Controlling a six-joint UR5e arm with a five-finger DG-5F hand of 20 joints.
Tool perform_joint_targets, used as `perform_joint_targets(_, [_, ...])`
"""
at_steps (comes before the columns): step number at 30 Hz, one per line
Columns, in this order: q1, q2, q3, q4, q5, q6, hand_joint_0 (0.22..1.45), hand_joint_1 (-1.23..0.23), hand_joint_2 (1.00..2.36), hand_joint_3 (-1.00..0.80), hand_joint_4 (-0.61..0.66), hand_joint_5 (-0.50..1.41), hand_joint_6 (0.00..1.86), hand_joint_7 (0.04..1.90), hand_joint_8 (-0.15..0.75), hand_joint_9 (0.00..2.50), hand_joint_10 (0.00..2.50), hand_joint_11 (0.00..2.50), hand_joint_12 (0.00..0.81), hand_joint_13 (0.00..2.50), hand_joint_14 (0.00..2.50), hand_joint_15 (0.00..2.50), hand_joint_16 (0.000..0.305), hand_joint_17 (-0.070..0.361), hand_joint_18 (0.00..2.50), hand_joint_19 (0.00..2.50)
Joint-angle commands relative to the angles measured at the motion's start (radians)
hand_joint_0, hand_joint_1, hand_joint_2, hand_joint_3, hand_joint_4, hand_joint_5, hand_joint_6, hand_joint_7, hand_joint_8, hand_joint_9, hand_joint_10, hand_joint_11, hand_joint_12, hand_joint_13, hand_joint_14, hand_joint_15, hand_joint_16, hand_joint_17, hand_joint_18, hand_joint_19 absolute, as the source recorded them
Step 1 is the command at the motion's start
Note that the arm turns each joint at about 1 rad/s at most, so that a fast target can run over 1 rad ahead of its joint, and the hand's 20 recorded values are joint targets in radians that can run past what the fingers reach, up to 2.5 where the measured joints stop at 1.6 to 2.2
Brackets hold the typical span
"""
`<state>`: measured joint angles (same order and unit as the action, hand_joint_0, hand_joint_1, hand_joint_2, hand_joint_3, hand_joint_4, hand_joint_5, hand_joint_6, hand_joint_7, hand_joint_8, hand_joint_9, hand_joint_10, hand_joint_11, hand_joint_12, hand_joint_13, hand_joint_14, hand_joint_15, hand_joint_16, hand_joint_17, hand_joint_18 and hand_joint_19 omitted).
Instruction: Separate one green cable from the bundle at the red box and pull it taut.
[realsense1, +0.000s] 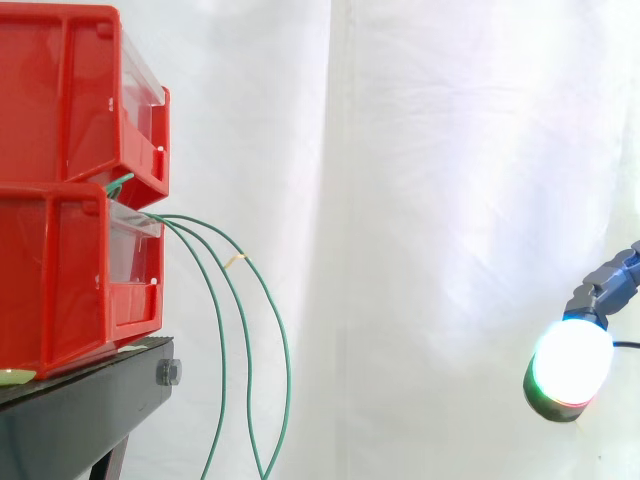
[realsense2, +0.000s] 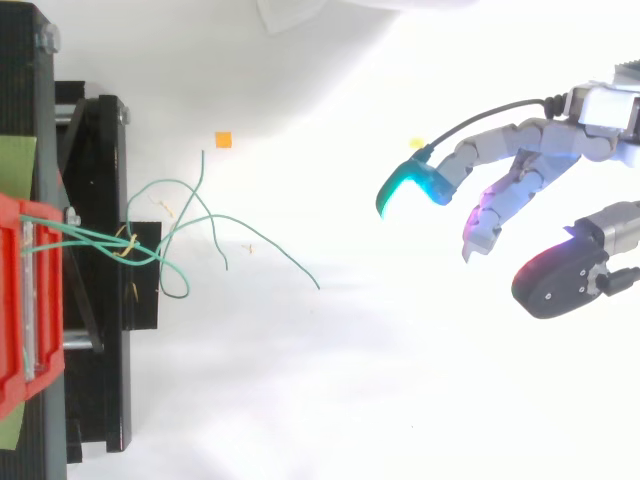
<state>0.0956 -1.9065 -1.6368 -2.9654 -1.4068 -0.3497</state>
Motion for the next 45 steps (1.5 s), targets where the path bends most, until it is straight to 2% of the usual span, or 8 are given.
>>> perform_joint_targets(1, [-0.001,0.0,0.0,0.0,-0.001,0.0,0.55,-0.44,1.0,-0.5,0.19,-0.24,0.5,0.6,0.295,0.86,0.01,0.46,0.374,0.8,0.02,0.49,0.043,0.097,0.68,0.73])
perform_joint_targets(19, [-0.001,0.0,0.0,0.0,0.0,0.0,0.56,-0.44,1.0,-0.5,0.21,-0.23,0.5,0.61,0.292,0.87,0.01,0.47,0.372,0.8,0.02,0.49,0.043,0.097,0.67,0.73])
perform_joint_targets(29, [0.001,0.0,0.0,0.0,0.0,0.0,0.53,-0.38,1.0,-0.5,0.22,-0.22,0.5,0.62,0.295,0.86,0.01,0.47,0.374,0.8,0.02,0.49,0.045,0.101,0.68,0.72])
perform_joint_targets(34, [-0.001,0.0,0.0,0.0,0.0,0.0,0.52,-0.34,1.0,-0.5,0.22,-0.22,0.5,0.62,0.296,0.86,0.01,0.46,0.38,0.79,0.02,0.49,0.046,0.103,0.68,0.72])
perform_joint_targets(45, [0.001,0.0,0.0,0.0,0.0,0.0,0.44,-0.17,1.0,-0.5,0.27,-0.21,0.5,0.63,0.319,0.81,0.01,0.4,0.403,0.75,0.02,0.47,0.053,0.12,0.7,0.67])
